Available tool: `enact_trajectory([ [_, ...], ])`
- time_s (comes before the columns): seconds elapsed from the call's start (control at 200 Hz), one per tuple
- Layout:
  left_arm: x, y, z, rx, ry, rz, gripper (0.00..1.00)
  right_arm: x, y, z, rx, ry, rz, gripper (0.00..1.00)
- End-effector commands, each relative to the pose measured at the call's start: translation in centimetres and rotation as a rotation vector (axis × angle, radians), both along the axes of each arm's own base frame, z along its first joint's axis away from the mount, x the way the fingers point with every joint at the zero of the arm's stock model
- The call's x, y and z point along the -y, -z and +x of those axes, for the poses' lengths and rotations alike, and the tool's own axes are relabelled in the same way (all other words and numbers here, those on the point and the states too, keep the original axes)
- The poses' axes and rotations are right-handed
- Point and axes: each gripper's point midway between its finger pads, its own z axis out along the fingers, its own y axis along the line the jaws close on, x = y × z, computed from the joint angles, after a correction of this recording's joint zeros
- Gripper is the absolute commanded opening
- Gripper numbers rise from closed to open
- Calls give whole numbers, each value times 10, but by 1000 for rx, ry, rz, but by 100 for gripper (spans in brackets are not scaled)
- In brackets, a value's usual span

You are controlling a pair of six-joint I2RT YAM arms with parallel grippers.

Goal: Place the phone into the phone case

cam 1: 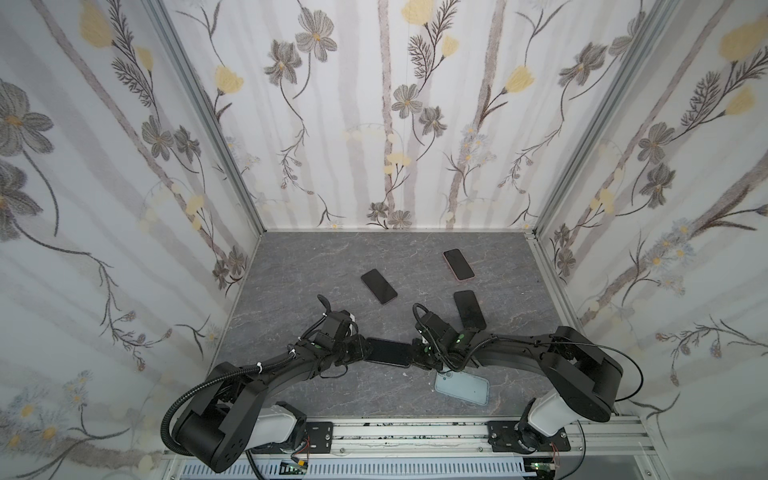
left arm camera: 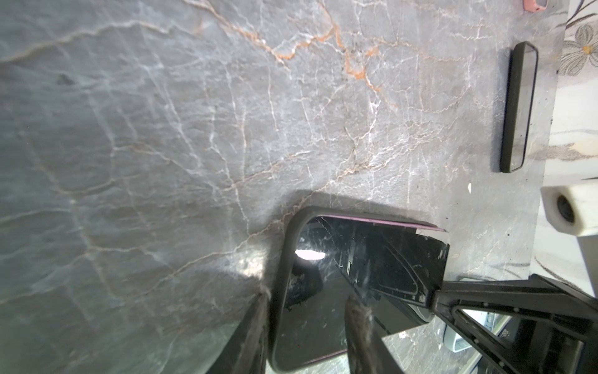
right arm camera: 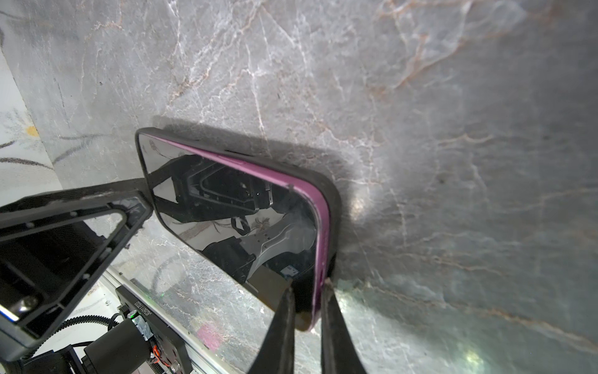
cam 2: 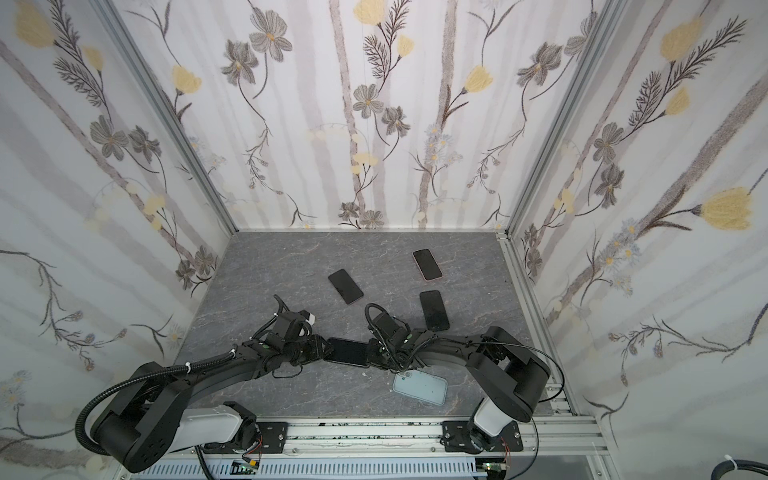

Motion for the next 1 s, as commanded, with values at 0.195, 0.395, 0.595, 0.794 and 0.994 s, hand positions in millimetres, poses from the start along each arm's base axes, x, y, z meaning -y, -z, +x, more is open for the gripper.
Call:
enact_trajectory([
  [0.195, -21, -8, 4, 19, -76, 97, 45, 13, -8, 6, 49, -58, -136, 27],
  [0.395, -21, -11, 10, 43, -48, 125, 42, 17, -17, 6, 89, -105, -217, 21],
  [0.595, -19, -8, 7, 28, -33, 117, 35, 11, -15, 5, 93, -124, -238, 9],
  [0.794, -21, -4, 4, 24, -18, 132, 31, 6, -9, 4, 88, -143, -248, 7],
  [0.994, -20, -2, 3, 18, -14, 127, 31, 5, -2, 5, 77, -143, -270, 6],
])
